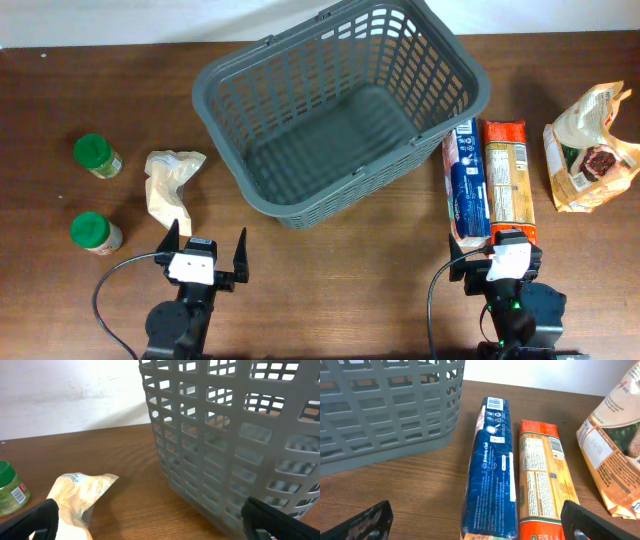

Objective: Pack container
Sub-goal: 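Raise both grippers from rest toward the grey basket, then grasp the grey basket rim with both grippers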

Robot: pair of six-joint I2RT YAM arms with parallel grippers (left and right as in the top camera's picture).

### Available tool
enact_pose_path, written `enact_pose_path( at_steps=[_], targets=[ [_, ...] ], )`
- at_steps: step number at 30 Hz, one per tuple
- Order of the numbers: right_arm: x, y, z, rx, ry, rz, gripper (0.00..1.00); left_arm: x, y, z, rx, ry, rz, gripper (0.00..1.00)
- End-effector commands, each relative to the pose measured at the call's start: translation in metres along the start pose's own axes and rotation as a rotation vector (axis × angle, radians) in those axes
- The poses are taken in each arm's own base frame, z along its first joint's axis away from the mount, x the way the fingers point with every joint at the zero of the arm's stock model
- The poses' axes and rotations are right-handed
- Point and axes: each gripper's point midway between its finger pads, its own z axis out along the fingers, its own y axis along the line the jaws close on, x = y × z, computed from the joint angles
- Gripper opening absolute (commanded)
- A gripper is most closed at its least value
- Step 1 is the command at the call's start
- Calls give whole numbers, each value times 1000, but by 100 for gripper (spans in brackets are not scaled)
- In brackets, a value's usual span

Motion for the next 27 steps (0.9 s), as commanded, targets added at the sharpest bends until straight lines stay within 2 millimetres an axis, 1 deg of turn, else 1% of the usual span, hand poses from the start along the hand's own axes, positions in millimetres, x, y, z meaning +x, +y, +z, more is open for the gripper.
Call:
enact_pose_path(
  at_steps=[1,2,5,8,11,13,14,15,18,19,21,23,24,25,27],
  targets=[
    [1,1,0,-7,-2,12,99,0,3,0,-22,-7,13,99],
    [1,1,0,-7,-3,12,99,-1,5,0,-33,-12,12,99],
    [0,1,0,-6,-7,12,99,2,4,0,-27,0,13,99],
    [1,1,0,-7,-5,12,99,-1,3,0,-20,-10,12,99],
    [1,2,0,-13,-4,13,99,-5,-11,-2,66,-8,-24,99],
    [1,16,0,-95,-4,83,99,-6,-13,-5,79,13,-60,99],
    [-6,21,-1,-127,-28,114,99,-10,-13,-7,79,16,-76,99],
    [-12,33,-4,-201,-45,180,99,-25,-12,-13,79,1,-96,99],
    [-21,60,-14,-371,-55,209,99,-62,-6,-27,56,-45,-106,99],
    [-26,67,-19,-416,-61,230,99,-80,0,-34,27,-66,-115,99],
    [-37,72,-27,-459,-62,307,99,-110,12,-48,-33,-85,-143,99],
    [-51,71,-35,-465,-59,392,99,-143,24,-62,-89,-79,-147,99],
    [-59,71,-39,-466,-66,406,99,-154,27,-65,-104,-60,-146,99],
    [-74,70,-47,-468,-89,400,99,-167,28,-67,-110,-20,-142,99],
    [-99,65,-59,-453,-121,391,99,-179,28,-63,-109,77,-134,99]
  ],
)
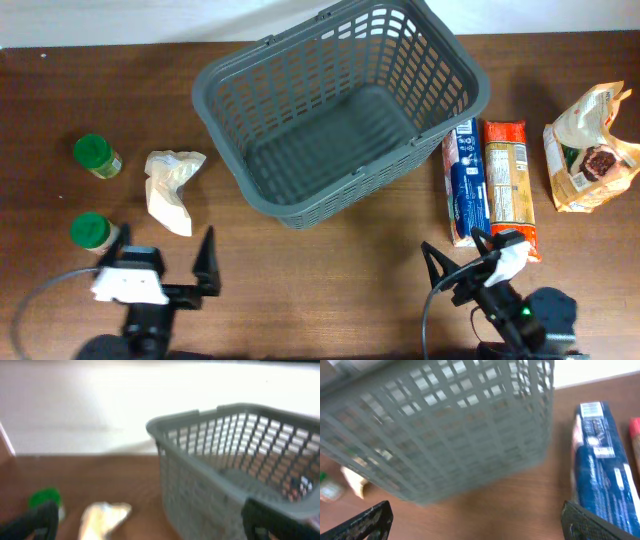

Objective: Pack container
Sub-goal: 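Grasp the grey basket rim with both grippers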

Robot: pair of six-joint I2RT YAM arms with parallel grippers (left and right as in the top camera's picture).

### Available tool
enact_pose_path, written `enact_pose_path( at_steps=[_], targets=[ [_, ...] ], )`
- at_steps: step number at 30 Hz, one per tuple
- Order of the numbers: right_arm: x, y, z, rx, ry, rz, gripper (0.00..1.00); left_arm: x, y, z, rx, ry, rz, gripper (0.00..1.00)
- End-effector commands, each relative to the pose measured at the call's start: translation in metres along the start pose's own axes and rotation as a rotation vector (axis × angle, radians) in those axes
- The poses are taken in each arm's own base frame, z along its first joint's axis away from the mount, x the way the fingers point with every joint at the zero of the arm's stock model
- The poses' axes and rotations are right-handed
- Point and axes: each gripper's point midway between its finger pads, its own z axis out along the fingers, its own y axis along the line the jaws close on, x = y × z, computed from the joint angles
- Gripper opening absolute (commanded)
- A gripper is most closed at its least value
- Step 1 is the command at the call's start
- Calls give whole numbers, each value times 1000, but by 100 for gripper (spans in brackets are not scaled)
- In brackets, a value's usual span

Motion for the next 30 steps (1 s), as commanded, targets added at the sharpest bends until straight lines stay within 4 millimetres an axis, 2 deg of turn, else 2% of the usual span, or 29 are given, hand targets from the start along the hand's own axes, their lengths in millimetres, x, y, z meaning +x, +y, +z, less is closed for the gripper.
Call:
enact_pose_path(
  at_steps=[1,3,8,11,14,16,18,21,22,23,24,25,28,29,30],
  targets=[
    [-62,33,-25,-50,-85,39,98,-31,5,9,-58,150,-6,99],
    [-92,40,-35,-14,-92,42,99,-41,-1,15,-41,264,3,99],
    [-146,54,-49,58,37,41,98,-72,-16,30,5,473,8,99],
    [-174,56,-52,112,152,15,99,-92,-25,34,45,509,-2,99],
    [-202,51,-53,190,246,3,99,-111,-48,38,178,503,16,99],
    [-221,53,-49,194,271,6,99,-115,-61,39,260,506,48,99],
    [-234,65,-41,128,292,24,99,-111,-68,40,304,537,35,100],
    [-244,74,-26,51,318,63,99,-97,-82,37,401,604,66,82],
    [-247,75,-21,29,321,68,94,-92,-85,36,420,629,78,77],
    [-248,75,-16,17,330,75,75,-87,-88,34,439,653,98,72],
    [-248,71,-10,23,344,94,62,-81,-93,31,467,674,129,62],
    [-247,66,-4,38,357,122,54,-76,-98,28,501,691,167,53],
    [-240,52,16,58,411,180,54,-62,-113,14,585,744,278,32],
    [-237,48,21,61,426,189,46,-58,-117,11,595,758,299,24],
    [-234,44,28,65,444,200,30,-54,-121,8,609,776,327,17]
  ],
)
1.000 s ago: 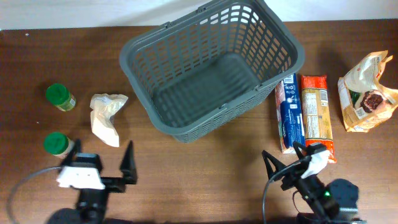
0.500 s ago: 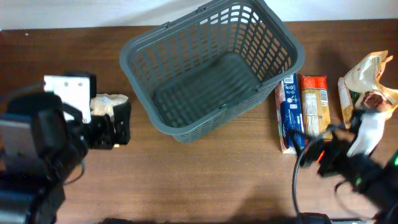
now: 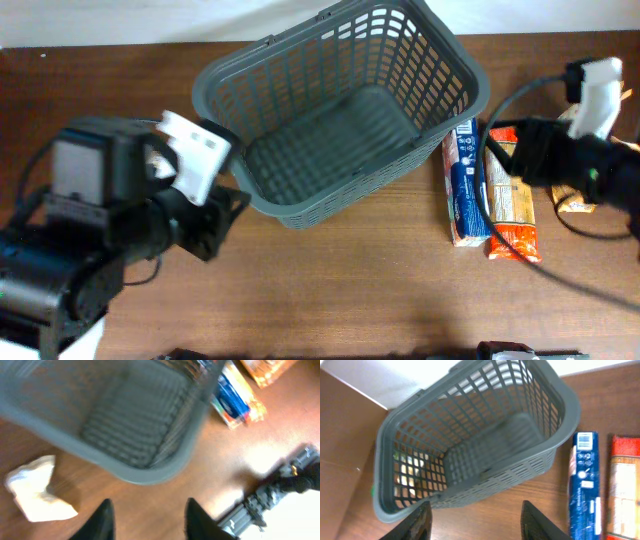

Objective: Pack container
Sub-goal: 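Grasp the grey basket rim with both grippers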

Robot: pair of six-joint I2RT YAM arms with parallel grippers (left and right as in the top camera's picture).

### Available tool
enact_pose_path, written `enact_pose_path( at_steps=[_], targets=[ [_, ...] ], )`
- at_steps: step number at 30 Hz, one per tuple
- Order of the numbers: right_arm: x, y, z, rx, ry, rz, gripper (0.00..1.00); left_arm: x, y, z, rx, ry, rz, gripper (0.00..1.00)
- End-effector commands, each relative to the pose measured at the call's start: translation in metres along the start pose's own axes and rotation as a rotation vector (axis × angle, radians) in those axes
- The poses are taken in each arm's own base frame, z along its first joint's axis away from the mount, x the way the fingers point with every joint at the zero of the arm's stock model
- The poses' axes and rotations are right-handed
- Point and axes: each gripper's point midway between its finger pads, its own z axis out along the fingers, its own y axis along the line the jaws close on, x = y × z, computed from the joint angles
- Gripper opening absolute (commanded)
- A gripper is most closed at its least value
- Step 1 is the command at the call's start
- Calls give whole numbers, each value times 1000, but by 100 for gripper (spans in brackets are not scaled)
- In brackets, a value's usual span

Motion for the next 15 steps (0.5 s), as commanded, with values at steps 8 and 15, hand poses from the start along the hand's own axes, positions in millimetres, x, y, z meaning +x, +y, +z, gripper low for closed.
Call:
enact_pose_path(
  at_steps=[8,15],
  targets=[
    [-3,-31,70,16,168,95,4,35,-75,29,169,194,389,2],
    [-3,-36,107,130,195,3,4,62,-97,72,131,364,558,2]
  ],
)
